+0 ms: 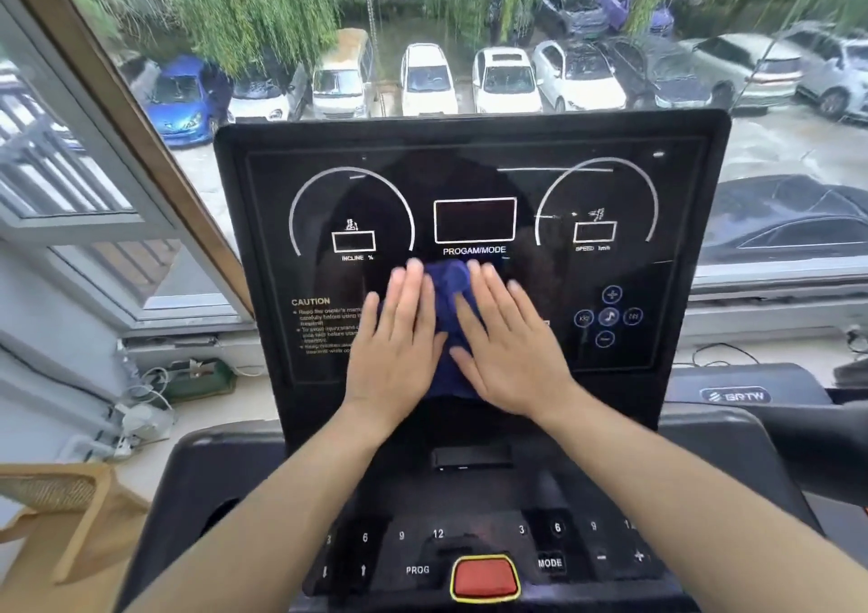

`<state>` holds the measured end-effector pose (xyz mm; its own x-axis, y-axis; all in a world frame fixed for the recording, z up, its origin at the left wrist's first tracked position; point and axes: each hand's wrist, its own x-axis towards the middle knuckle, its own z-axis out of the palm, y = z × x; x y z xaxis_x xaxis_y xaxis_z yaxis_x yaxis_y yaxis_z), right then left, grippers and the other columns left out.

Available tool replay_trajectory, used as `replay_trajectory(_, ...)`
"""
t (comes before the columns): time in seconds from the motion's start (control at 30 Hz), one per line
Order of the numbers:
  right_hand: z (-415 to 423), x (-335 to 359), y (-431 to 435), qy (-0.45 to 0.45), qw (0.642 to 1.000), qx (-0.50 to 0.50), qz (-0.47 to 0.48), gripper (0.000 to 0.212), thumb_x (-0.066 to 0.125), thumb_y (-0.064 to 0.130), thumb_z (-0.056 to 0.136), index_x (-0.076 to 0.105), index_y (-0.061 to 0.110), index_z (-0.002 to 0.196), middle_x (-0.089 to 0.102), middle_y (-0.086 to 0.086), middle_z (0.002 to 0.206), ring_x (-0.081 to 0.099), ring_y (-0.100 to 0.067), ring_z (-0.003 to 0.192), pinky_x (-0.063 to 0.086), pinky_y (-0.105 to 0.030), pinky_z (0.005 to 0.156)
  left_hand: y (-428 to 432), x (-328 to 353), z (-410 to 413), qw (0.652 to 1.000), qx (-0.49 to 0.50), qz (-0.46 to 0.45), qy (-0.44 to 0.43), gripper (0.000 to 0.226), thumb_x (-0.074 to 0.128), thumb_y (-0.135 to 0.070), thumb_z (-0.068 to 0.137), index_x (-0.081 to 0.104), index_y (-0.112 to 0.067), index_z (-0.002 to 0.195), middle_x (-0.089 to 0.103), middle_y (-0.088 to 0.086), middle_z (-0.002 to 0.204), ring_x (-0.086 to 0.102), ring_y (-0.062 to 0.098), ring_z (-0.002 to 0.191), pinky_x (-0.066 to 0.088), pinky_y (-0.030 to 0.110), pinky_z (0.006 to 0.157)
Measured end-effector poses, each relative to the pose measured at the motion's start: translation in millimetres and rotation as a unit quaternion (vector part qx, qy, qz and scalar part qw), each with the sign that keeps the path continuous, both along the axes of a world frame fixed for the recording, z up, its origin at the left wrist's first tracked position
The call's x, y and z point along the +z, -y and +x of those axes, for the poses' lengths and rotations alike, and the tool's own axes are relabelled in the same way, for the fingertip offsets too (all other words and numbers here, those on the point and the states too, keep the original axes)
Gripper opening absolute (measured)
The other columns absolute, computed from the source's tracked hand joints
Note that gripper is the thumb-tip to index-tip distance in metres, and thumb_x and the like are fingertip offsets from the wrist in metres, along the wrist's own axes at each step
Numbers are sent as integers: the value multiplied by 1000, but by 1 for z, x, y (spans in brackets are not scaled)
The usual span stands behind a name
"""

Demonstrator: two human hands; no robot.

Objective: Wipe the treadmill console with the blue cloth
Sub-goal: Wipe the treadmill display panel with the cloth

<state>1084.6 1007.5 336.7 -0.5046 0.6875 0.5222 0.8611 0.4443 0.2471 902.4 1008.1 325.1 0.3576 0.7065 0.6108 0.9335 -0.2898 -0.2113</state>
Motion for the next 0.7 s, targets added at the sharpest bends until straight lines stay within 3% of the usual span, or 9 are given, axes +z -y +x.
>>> replay_trajectory(0.13,-6,78,-51,-91,993,-59,44,73,41,43,101,17,2,157,8,-25,164,9,-38,153,2,-45,124,-49,79,22,993,50,56,89,66,41,-33,102,24,6,153,23,28,161,21,38,151,13,49,122)
replay_trajectory(0.2,0,91,-60,-150,981,-112,49,73,38,43,102,13,2,158,9,-28,164,7,-40,153,1,-46,124,-63,103,38,992,58,54,99,68,37,-36,103,21,5,154,21,26,162,20,37,151,9,48,123)
replay_trajectory(0.3,9,62,-38,-195,966,-165,26,72,38,43,103,16,0,157,9,-30,163,7,-42,153,4,-47,124,-52,82,50,996,4,44,73,71,37,-36,103,12,4,156,2,20,164,13,35,153,3,46,123)
replay_trajectory(0.4,9,7,3,-135,980,-141,-31,70,47,38,100,25,-2,152,8,-29,162,10,-43,151,5,-47,123,-14,25,36,999,-47,-3,26,76,43,-34,102,6,3,157,-8,14,166,3,31,153,-3,43,123)
replay_trajectory(0.5,3,-17,22,-56,994,-75,-48,69,55,38,96,29,1,148,9,-23,161,14,-39,149,9,-46,122,13,-6,14,999,-16,-40,14,75,44,-34,100,10,2,156,2,17,165,0,30,152,0,43,123)
replay_trajectory(0.6,-9,16,1,-44,998,-52,-13,69,50,38,98,28,3,153,7,-19,163,13,-34,151,10,-43,123,3,17,16,997,46,-30,63,71,41,-30,100,13,6,154,12,25,163,7,35,152,5,46,123)
replay_trajectory(0.7,-15,72,-29,-62,993,-100,20,70,37,39,103,13,4,158,4,-21,166,4,-32,155,1,-42,125,-29,67,34,987,91,-1,133,66,38,-28,102,16,7,154,14,29,163,13,40,152,7,48,123)
